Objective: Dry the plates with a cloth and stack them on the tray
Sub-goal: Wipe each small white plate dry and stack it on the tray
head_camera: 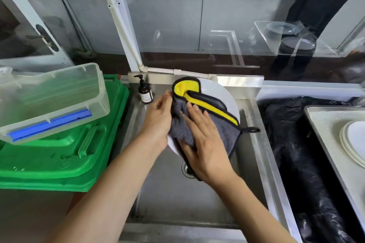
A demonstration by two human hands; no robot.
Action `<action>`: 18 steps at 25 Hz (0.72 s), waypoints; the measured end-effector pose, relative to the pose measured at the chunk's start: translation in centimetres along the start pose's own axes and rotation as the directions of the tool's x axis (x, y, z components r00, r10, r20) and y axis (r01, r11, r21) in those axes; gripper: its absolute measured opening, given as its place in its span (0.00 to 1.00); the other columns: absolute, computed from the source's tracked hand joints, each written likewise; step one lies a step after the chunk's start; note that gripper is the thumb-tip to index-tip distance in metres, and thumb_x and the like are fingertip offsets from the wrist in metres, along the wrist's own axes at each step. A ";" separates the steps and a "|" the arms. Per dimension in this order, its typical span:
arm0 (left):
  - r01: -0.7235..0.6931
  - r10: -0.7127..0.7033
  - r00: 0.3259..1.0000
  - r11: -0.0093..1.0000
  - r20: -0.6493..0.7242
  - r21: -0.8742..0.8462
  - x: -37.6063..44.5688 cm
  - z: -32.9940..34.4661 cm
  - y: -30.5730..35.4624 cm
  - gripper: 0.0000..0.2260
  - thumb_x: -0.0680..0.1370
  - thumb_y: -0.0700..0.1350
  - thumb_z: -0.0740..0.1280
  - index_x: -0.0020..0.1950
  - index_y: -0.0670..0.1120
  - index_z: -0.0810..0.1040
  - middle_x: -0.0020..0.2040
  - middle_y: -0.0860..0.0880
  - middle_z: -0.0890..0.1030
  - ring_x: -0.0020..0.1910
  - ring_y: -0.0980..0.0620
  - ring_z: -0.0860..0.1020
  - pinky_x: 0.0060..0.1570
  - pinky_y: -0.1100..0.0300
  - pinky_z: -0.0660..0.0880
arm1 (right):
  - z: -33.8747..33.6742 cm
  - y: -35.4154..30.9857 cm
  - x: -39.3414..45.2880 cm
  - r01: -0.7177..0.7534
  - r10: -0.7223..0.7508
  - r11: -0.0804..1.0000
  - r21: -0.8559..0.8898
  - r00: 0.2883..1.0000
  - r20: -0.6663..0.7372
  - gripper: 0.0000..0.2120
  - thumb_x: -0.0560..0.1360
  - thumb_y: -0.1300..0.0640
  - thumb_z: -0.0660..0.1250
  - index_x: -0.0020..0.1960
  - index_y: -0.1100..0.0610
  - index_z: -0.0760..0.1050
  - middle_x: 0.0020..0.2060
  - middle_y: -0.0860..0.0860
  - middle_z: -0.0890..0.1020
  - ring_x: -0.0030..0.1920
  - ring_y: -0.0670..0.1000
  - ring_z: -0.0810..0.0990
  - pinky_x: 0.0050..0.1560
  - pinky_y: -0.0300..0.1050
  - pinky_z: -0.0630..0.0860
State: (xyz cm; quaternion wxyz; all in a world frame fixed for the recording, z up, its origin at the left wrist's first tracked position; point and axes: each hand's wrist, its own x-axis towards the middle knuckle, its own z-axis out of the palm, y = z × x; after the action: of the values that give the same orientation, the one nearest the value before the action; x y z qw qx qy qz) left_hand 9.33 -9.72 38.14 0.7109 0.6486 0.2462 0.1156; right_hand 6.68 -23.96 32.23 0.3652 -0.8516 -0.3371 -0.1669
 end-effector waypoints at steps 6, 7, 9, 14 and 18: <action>0.087 -0.087 0.994 0.996 -0.071 -0.011 1.0 -0.8 0.4 0.11 0.82 0.58 0.64 0.57 0.54 0.82 0.41 0.62 0.81 0.36 0.66 0.79 0.37 0.67 0.74 | 0.2 0.2 -5.1 0.122 -0.121 0.988 -0.091 0.992 0.023 0.30 0.76 0.56 0.73 0.76 0.56 0.70 0.78 0.51 0.68 0.79 0.51 0.64 0.77 0.54 0.64; 0.101 -0.101 0.992 0.995 -0.075 0.004 1.0 -0.7 0.4 0.12 0.82 0.58 0.64 0.60 0.55 0.80 0.39 0.66 0.78 0.34 0.70 0.75 0.35 0.69 0.72 | 0.0 0.7 -5.7 0.128 -0.128 0.982 -0.139 0.992 0.006 0.32 0.74 0.58 0.76 0.76 0.55 0.71 0.77 0.51 0.69 0.78 0.51 0.66 0.76 0.54 0.66; 0.123 -0.122 0.990 0.992 -0.068 0.011 0.8 -0.5 0.5 0.14 0.82 0.58 0.63 0.64 0.54 0.79 0.43 0.62 0.80 0.42 0.64 0.78 0.43 0.66 0.76 | -0.2 1.3 -6.0 0.097 -0.110 0.972 -0.214 0.993 -0.051 0.35 0.70 0.62 0.80 0.74 0.54 0.73 0.74 0.51 0.73 0.76 0.51 0.70 0.74 0.53 0.67; 0.208 -0.211 0.977 0.974 -0.024 -0.091 0.5 0.0 1.6 0.15 0.82 0.56 0.64 0.63 0.51 0.80 0.60 0.46 0.83 0.58 0.43 0.81 0.60 0.43 0.78 | -1.3 1.3 -4.8 0.112 -0.167 0.961 -0.254 0.965 -0.205 0.24 0.76 0.65 0.74 0.71 0.56 0.77 0.68 0.52 0.79 0.71 0.53 0.75 0.71 0.54 0.69; 0.386 -0.388 0.920 0.886 0.046 -0.258 0.6 -0.1 2.2 0.12 0.82 0.54 0.66 0.54 0.46 0.80 0.45 0.42 0.86 0.37 0.45 0.85 0.30 0.50 0.81 | -3.4 1.0 -3.8 -0.021 -0.004 0.994 -0.106 0.973 -0.231 0.26 0.71 0.67 0.78 0.66 0.52 0.79 0.59 0.47 0.82 0.58 0.53 0.80 0.59 0.51 0.73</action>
State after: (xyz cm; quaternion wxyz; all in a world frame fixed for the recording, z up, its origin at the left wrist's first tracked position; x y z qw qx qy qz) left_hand 10.18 -9.05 40.13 0.7980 0.4865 0.3557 0.0053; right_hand 4.53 -28.71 32.04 0.3560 -0.8463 -0.2793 -0.2810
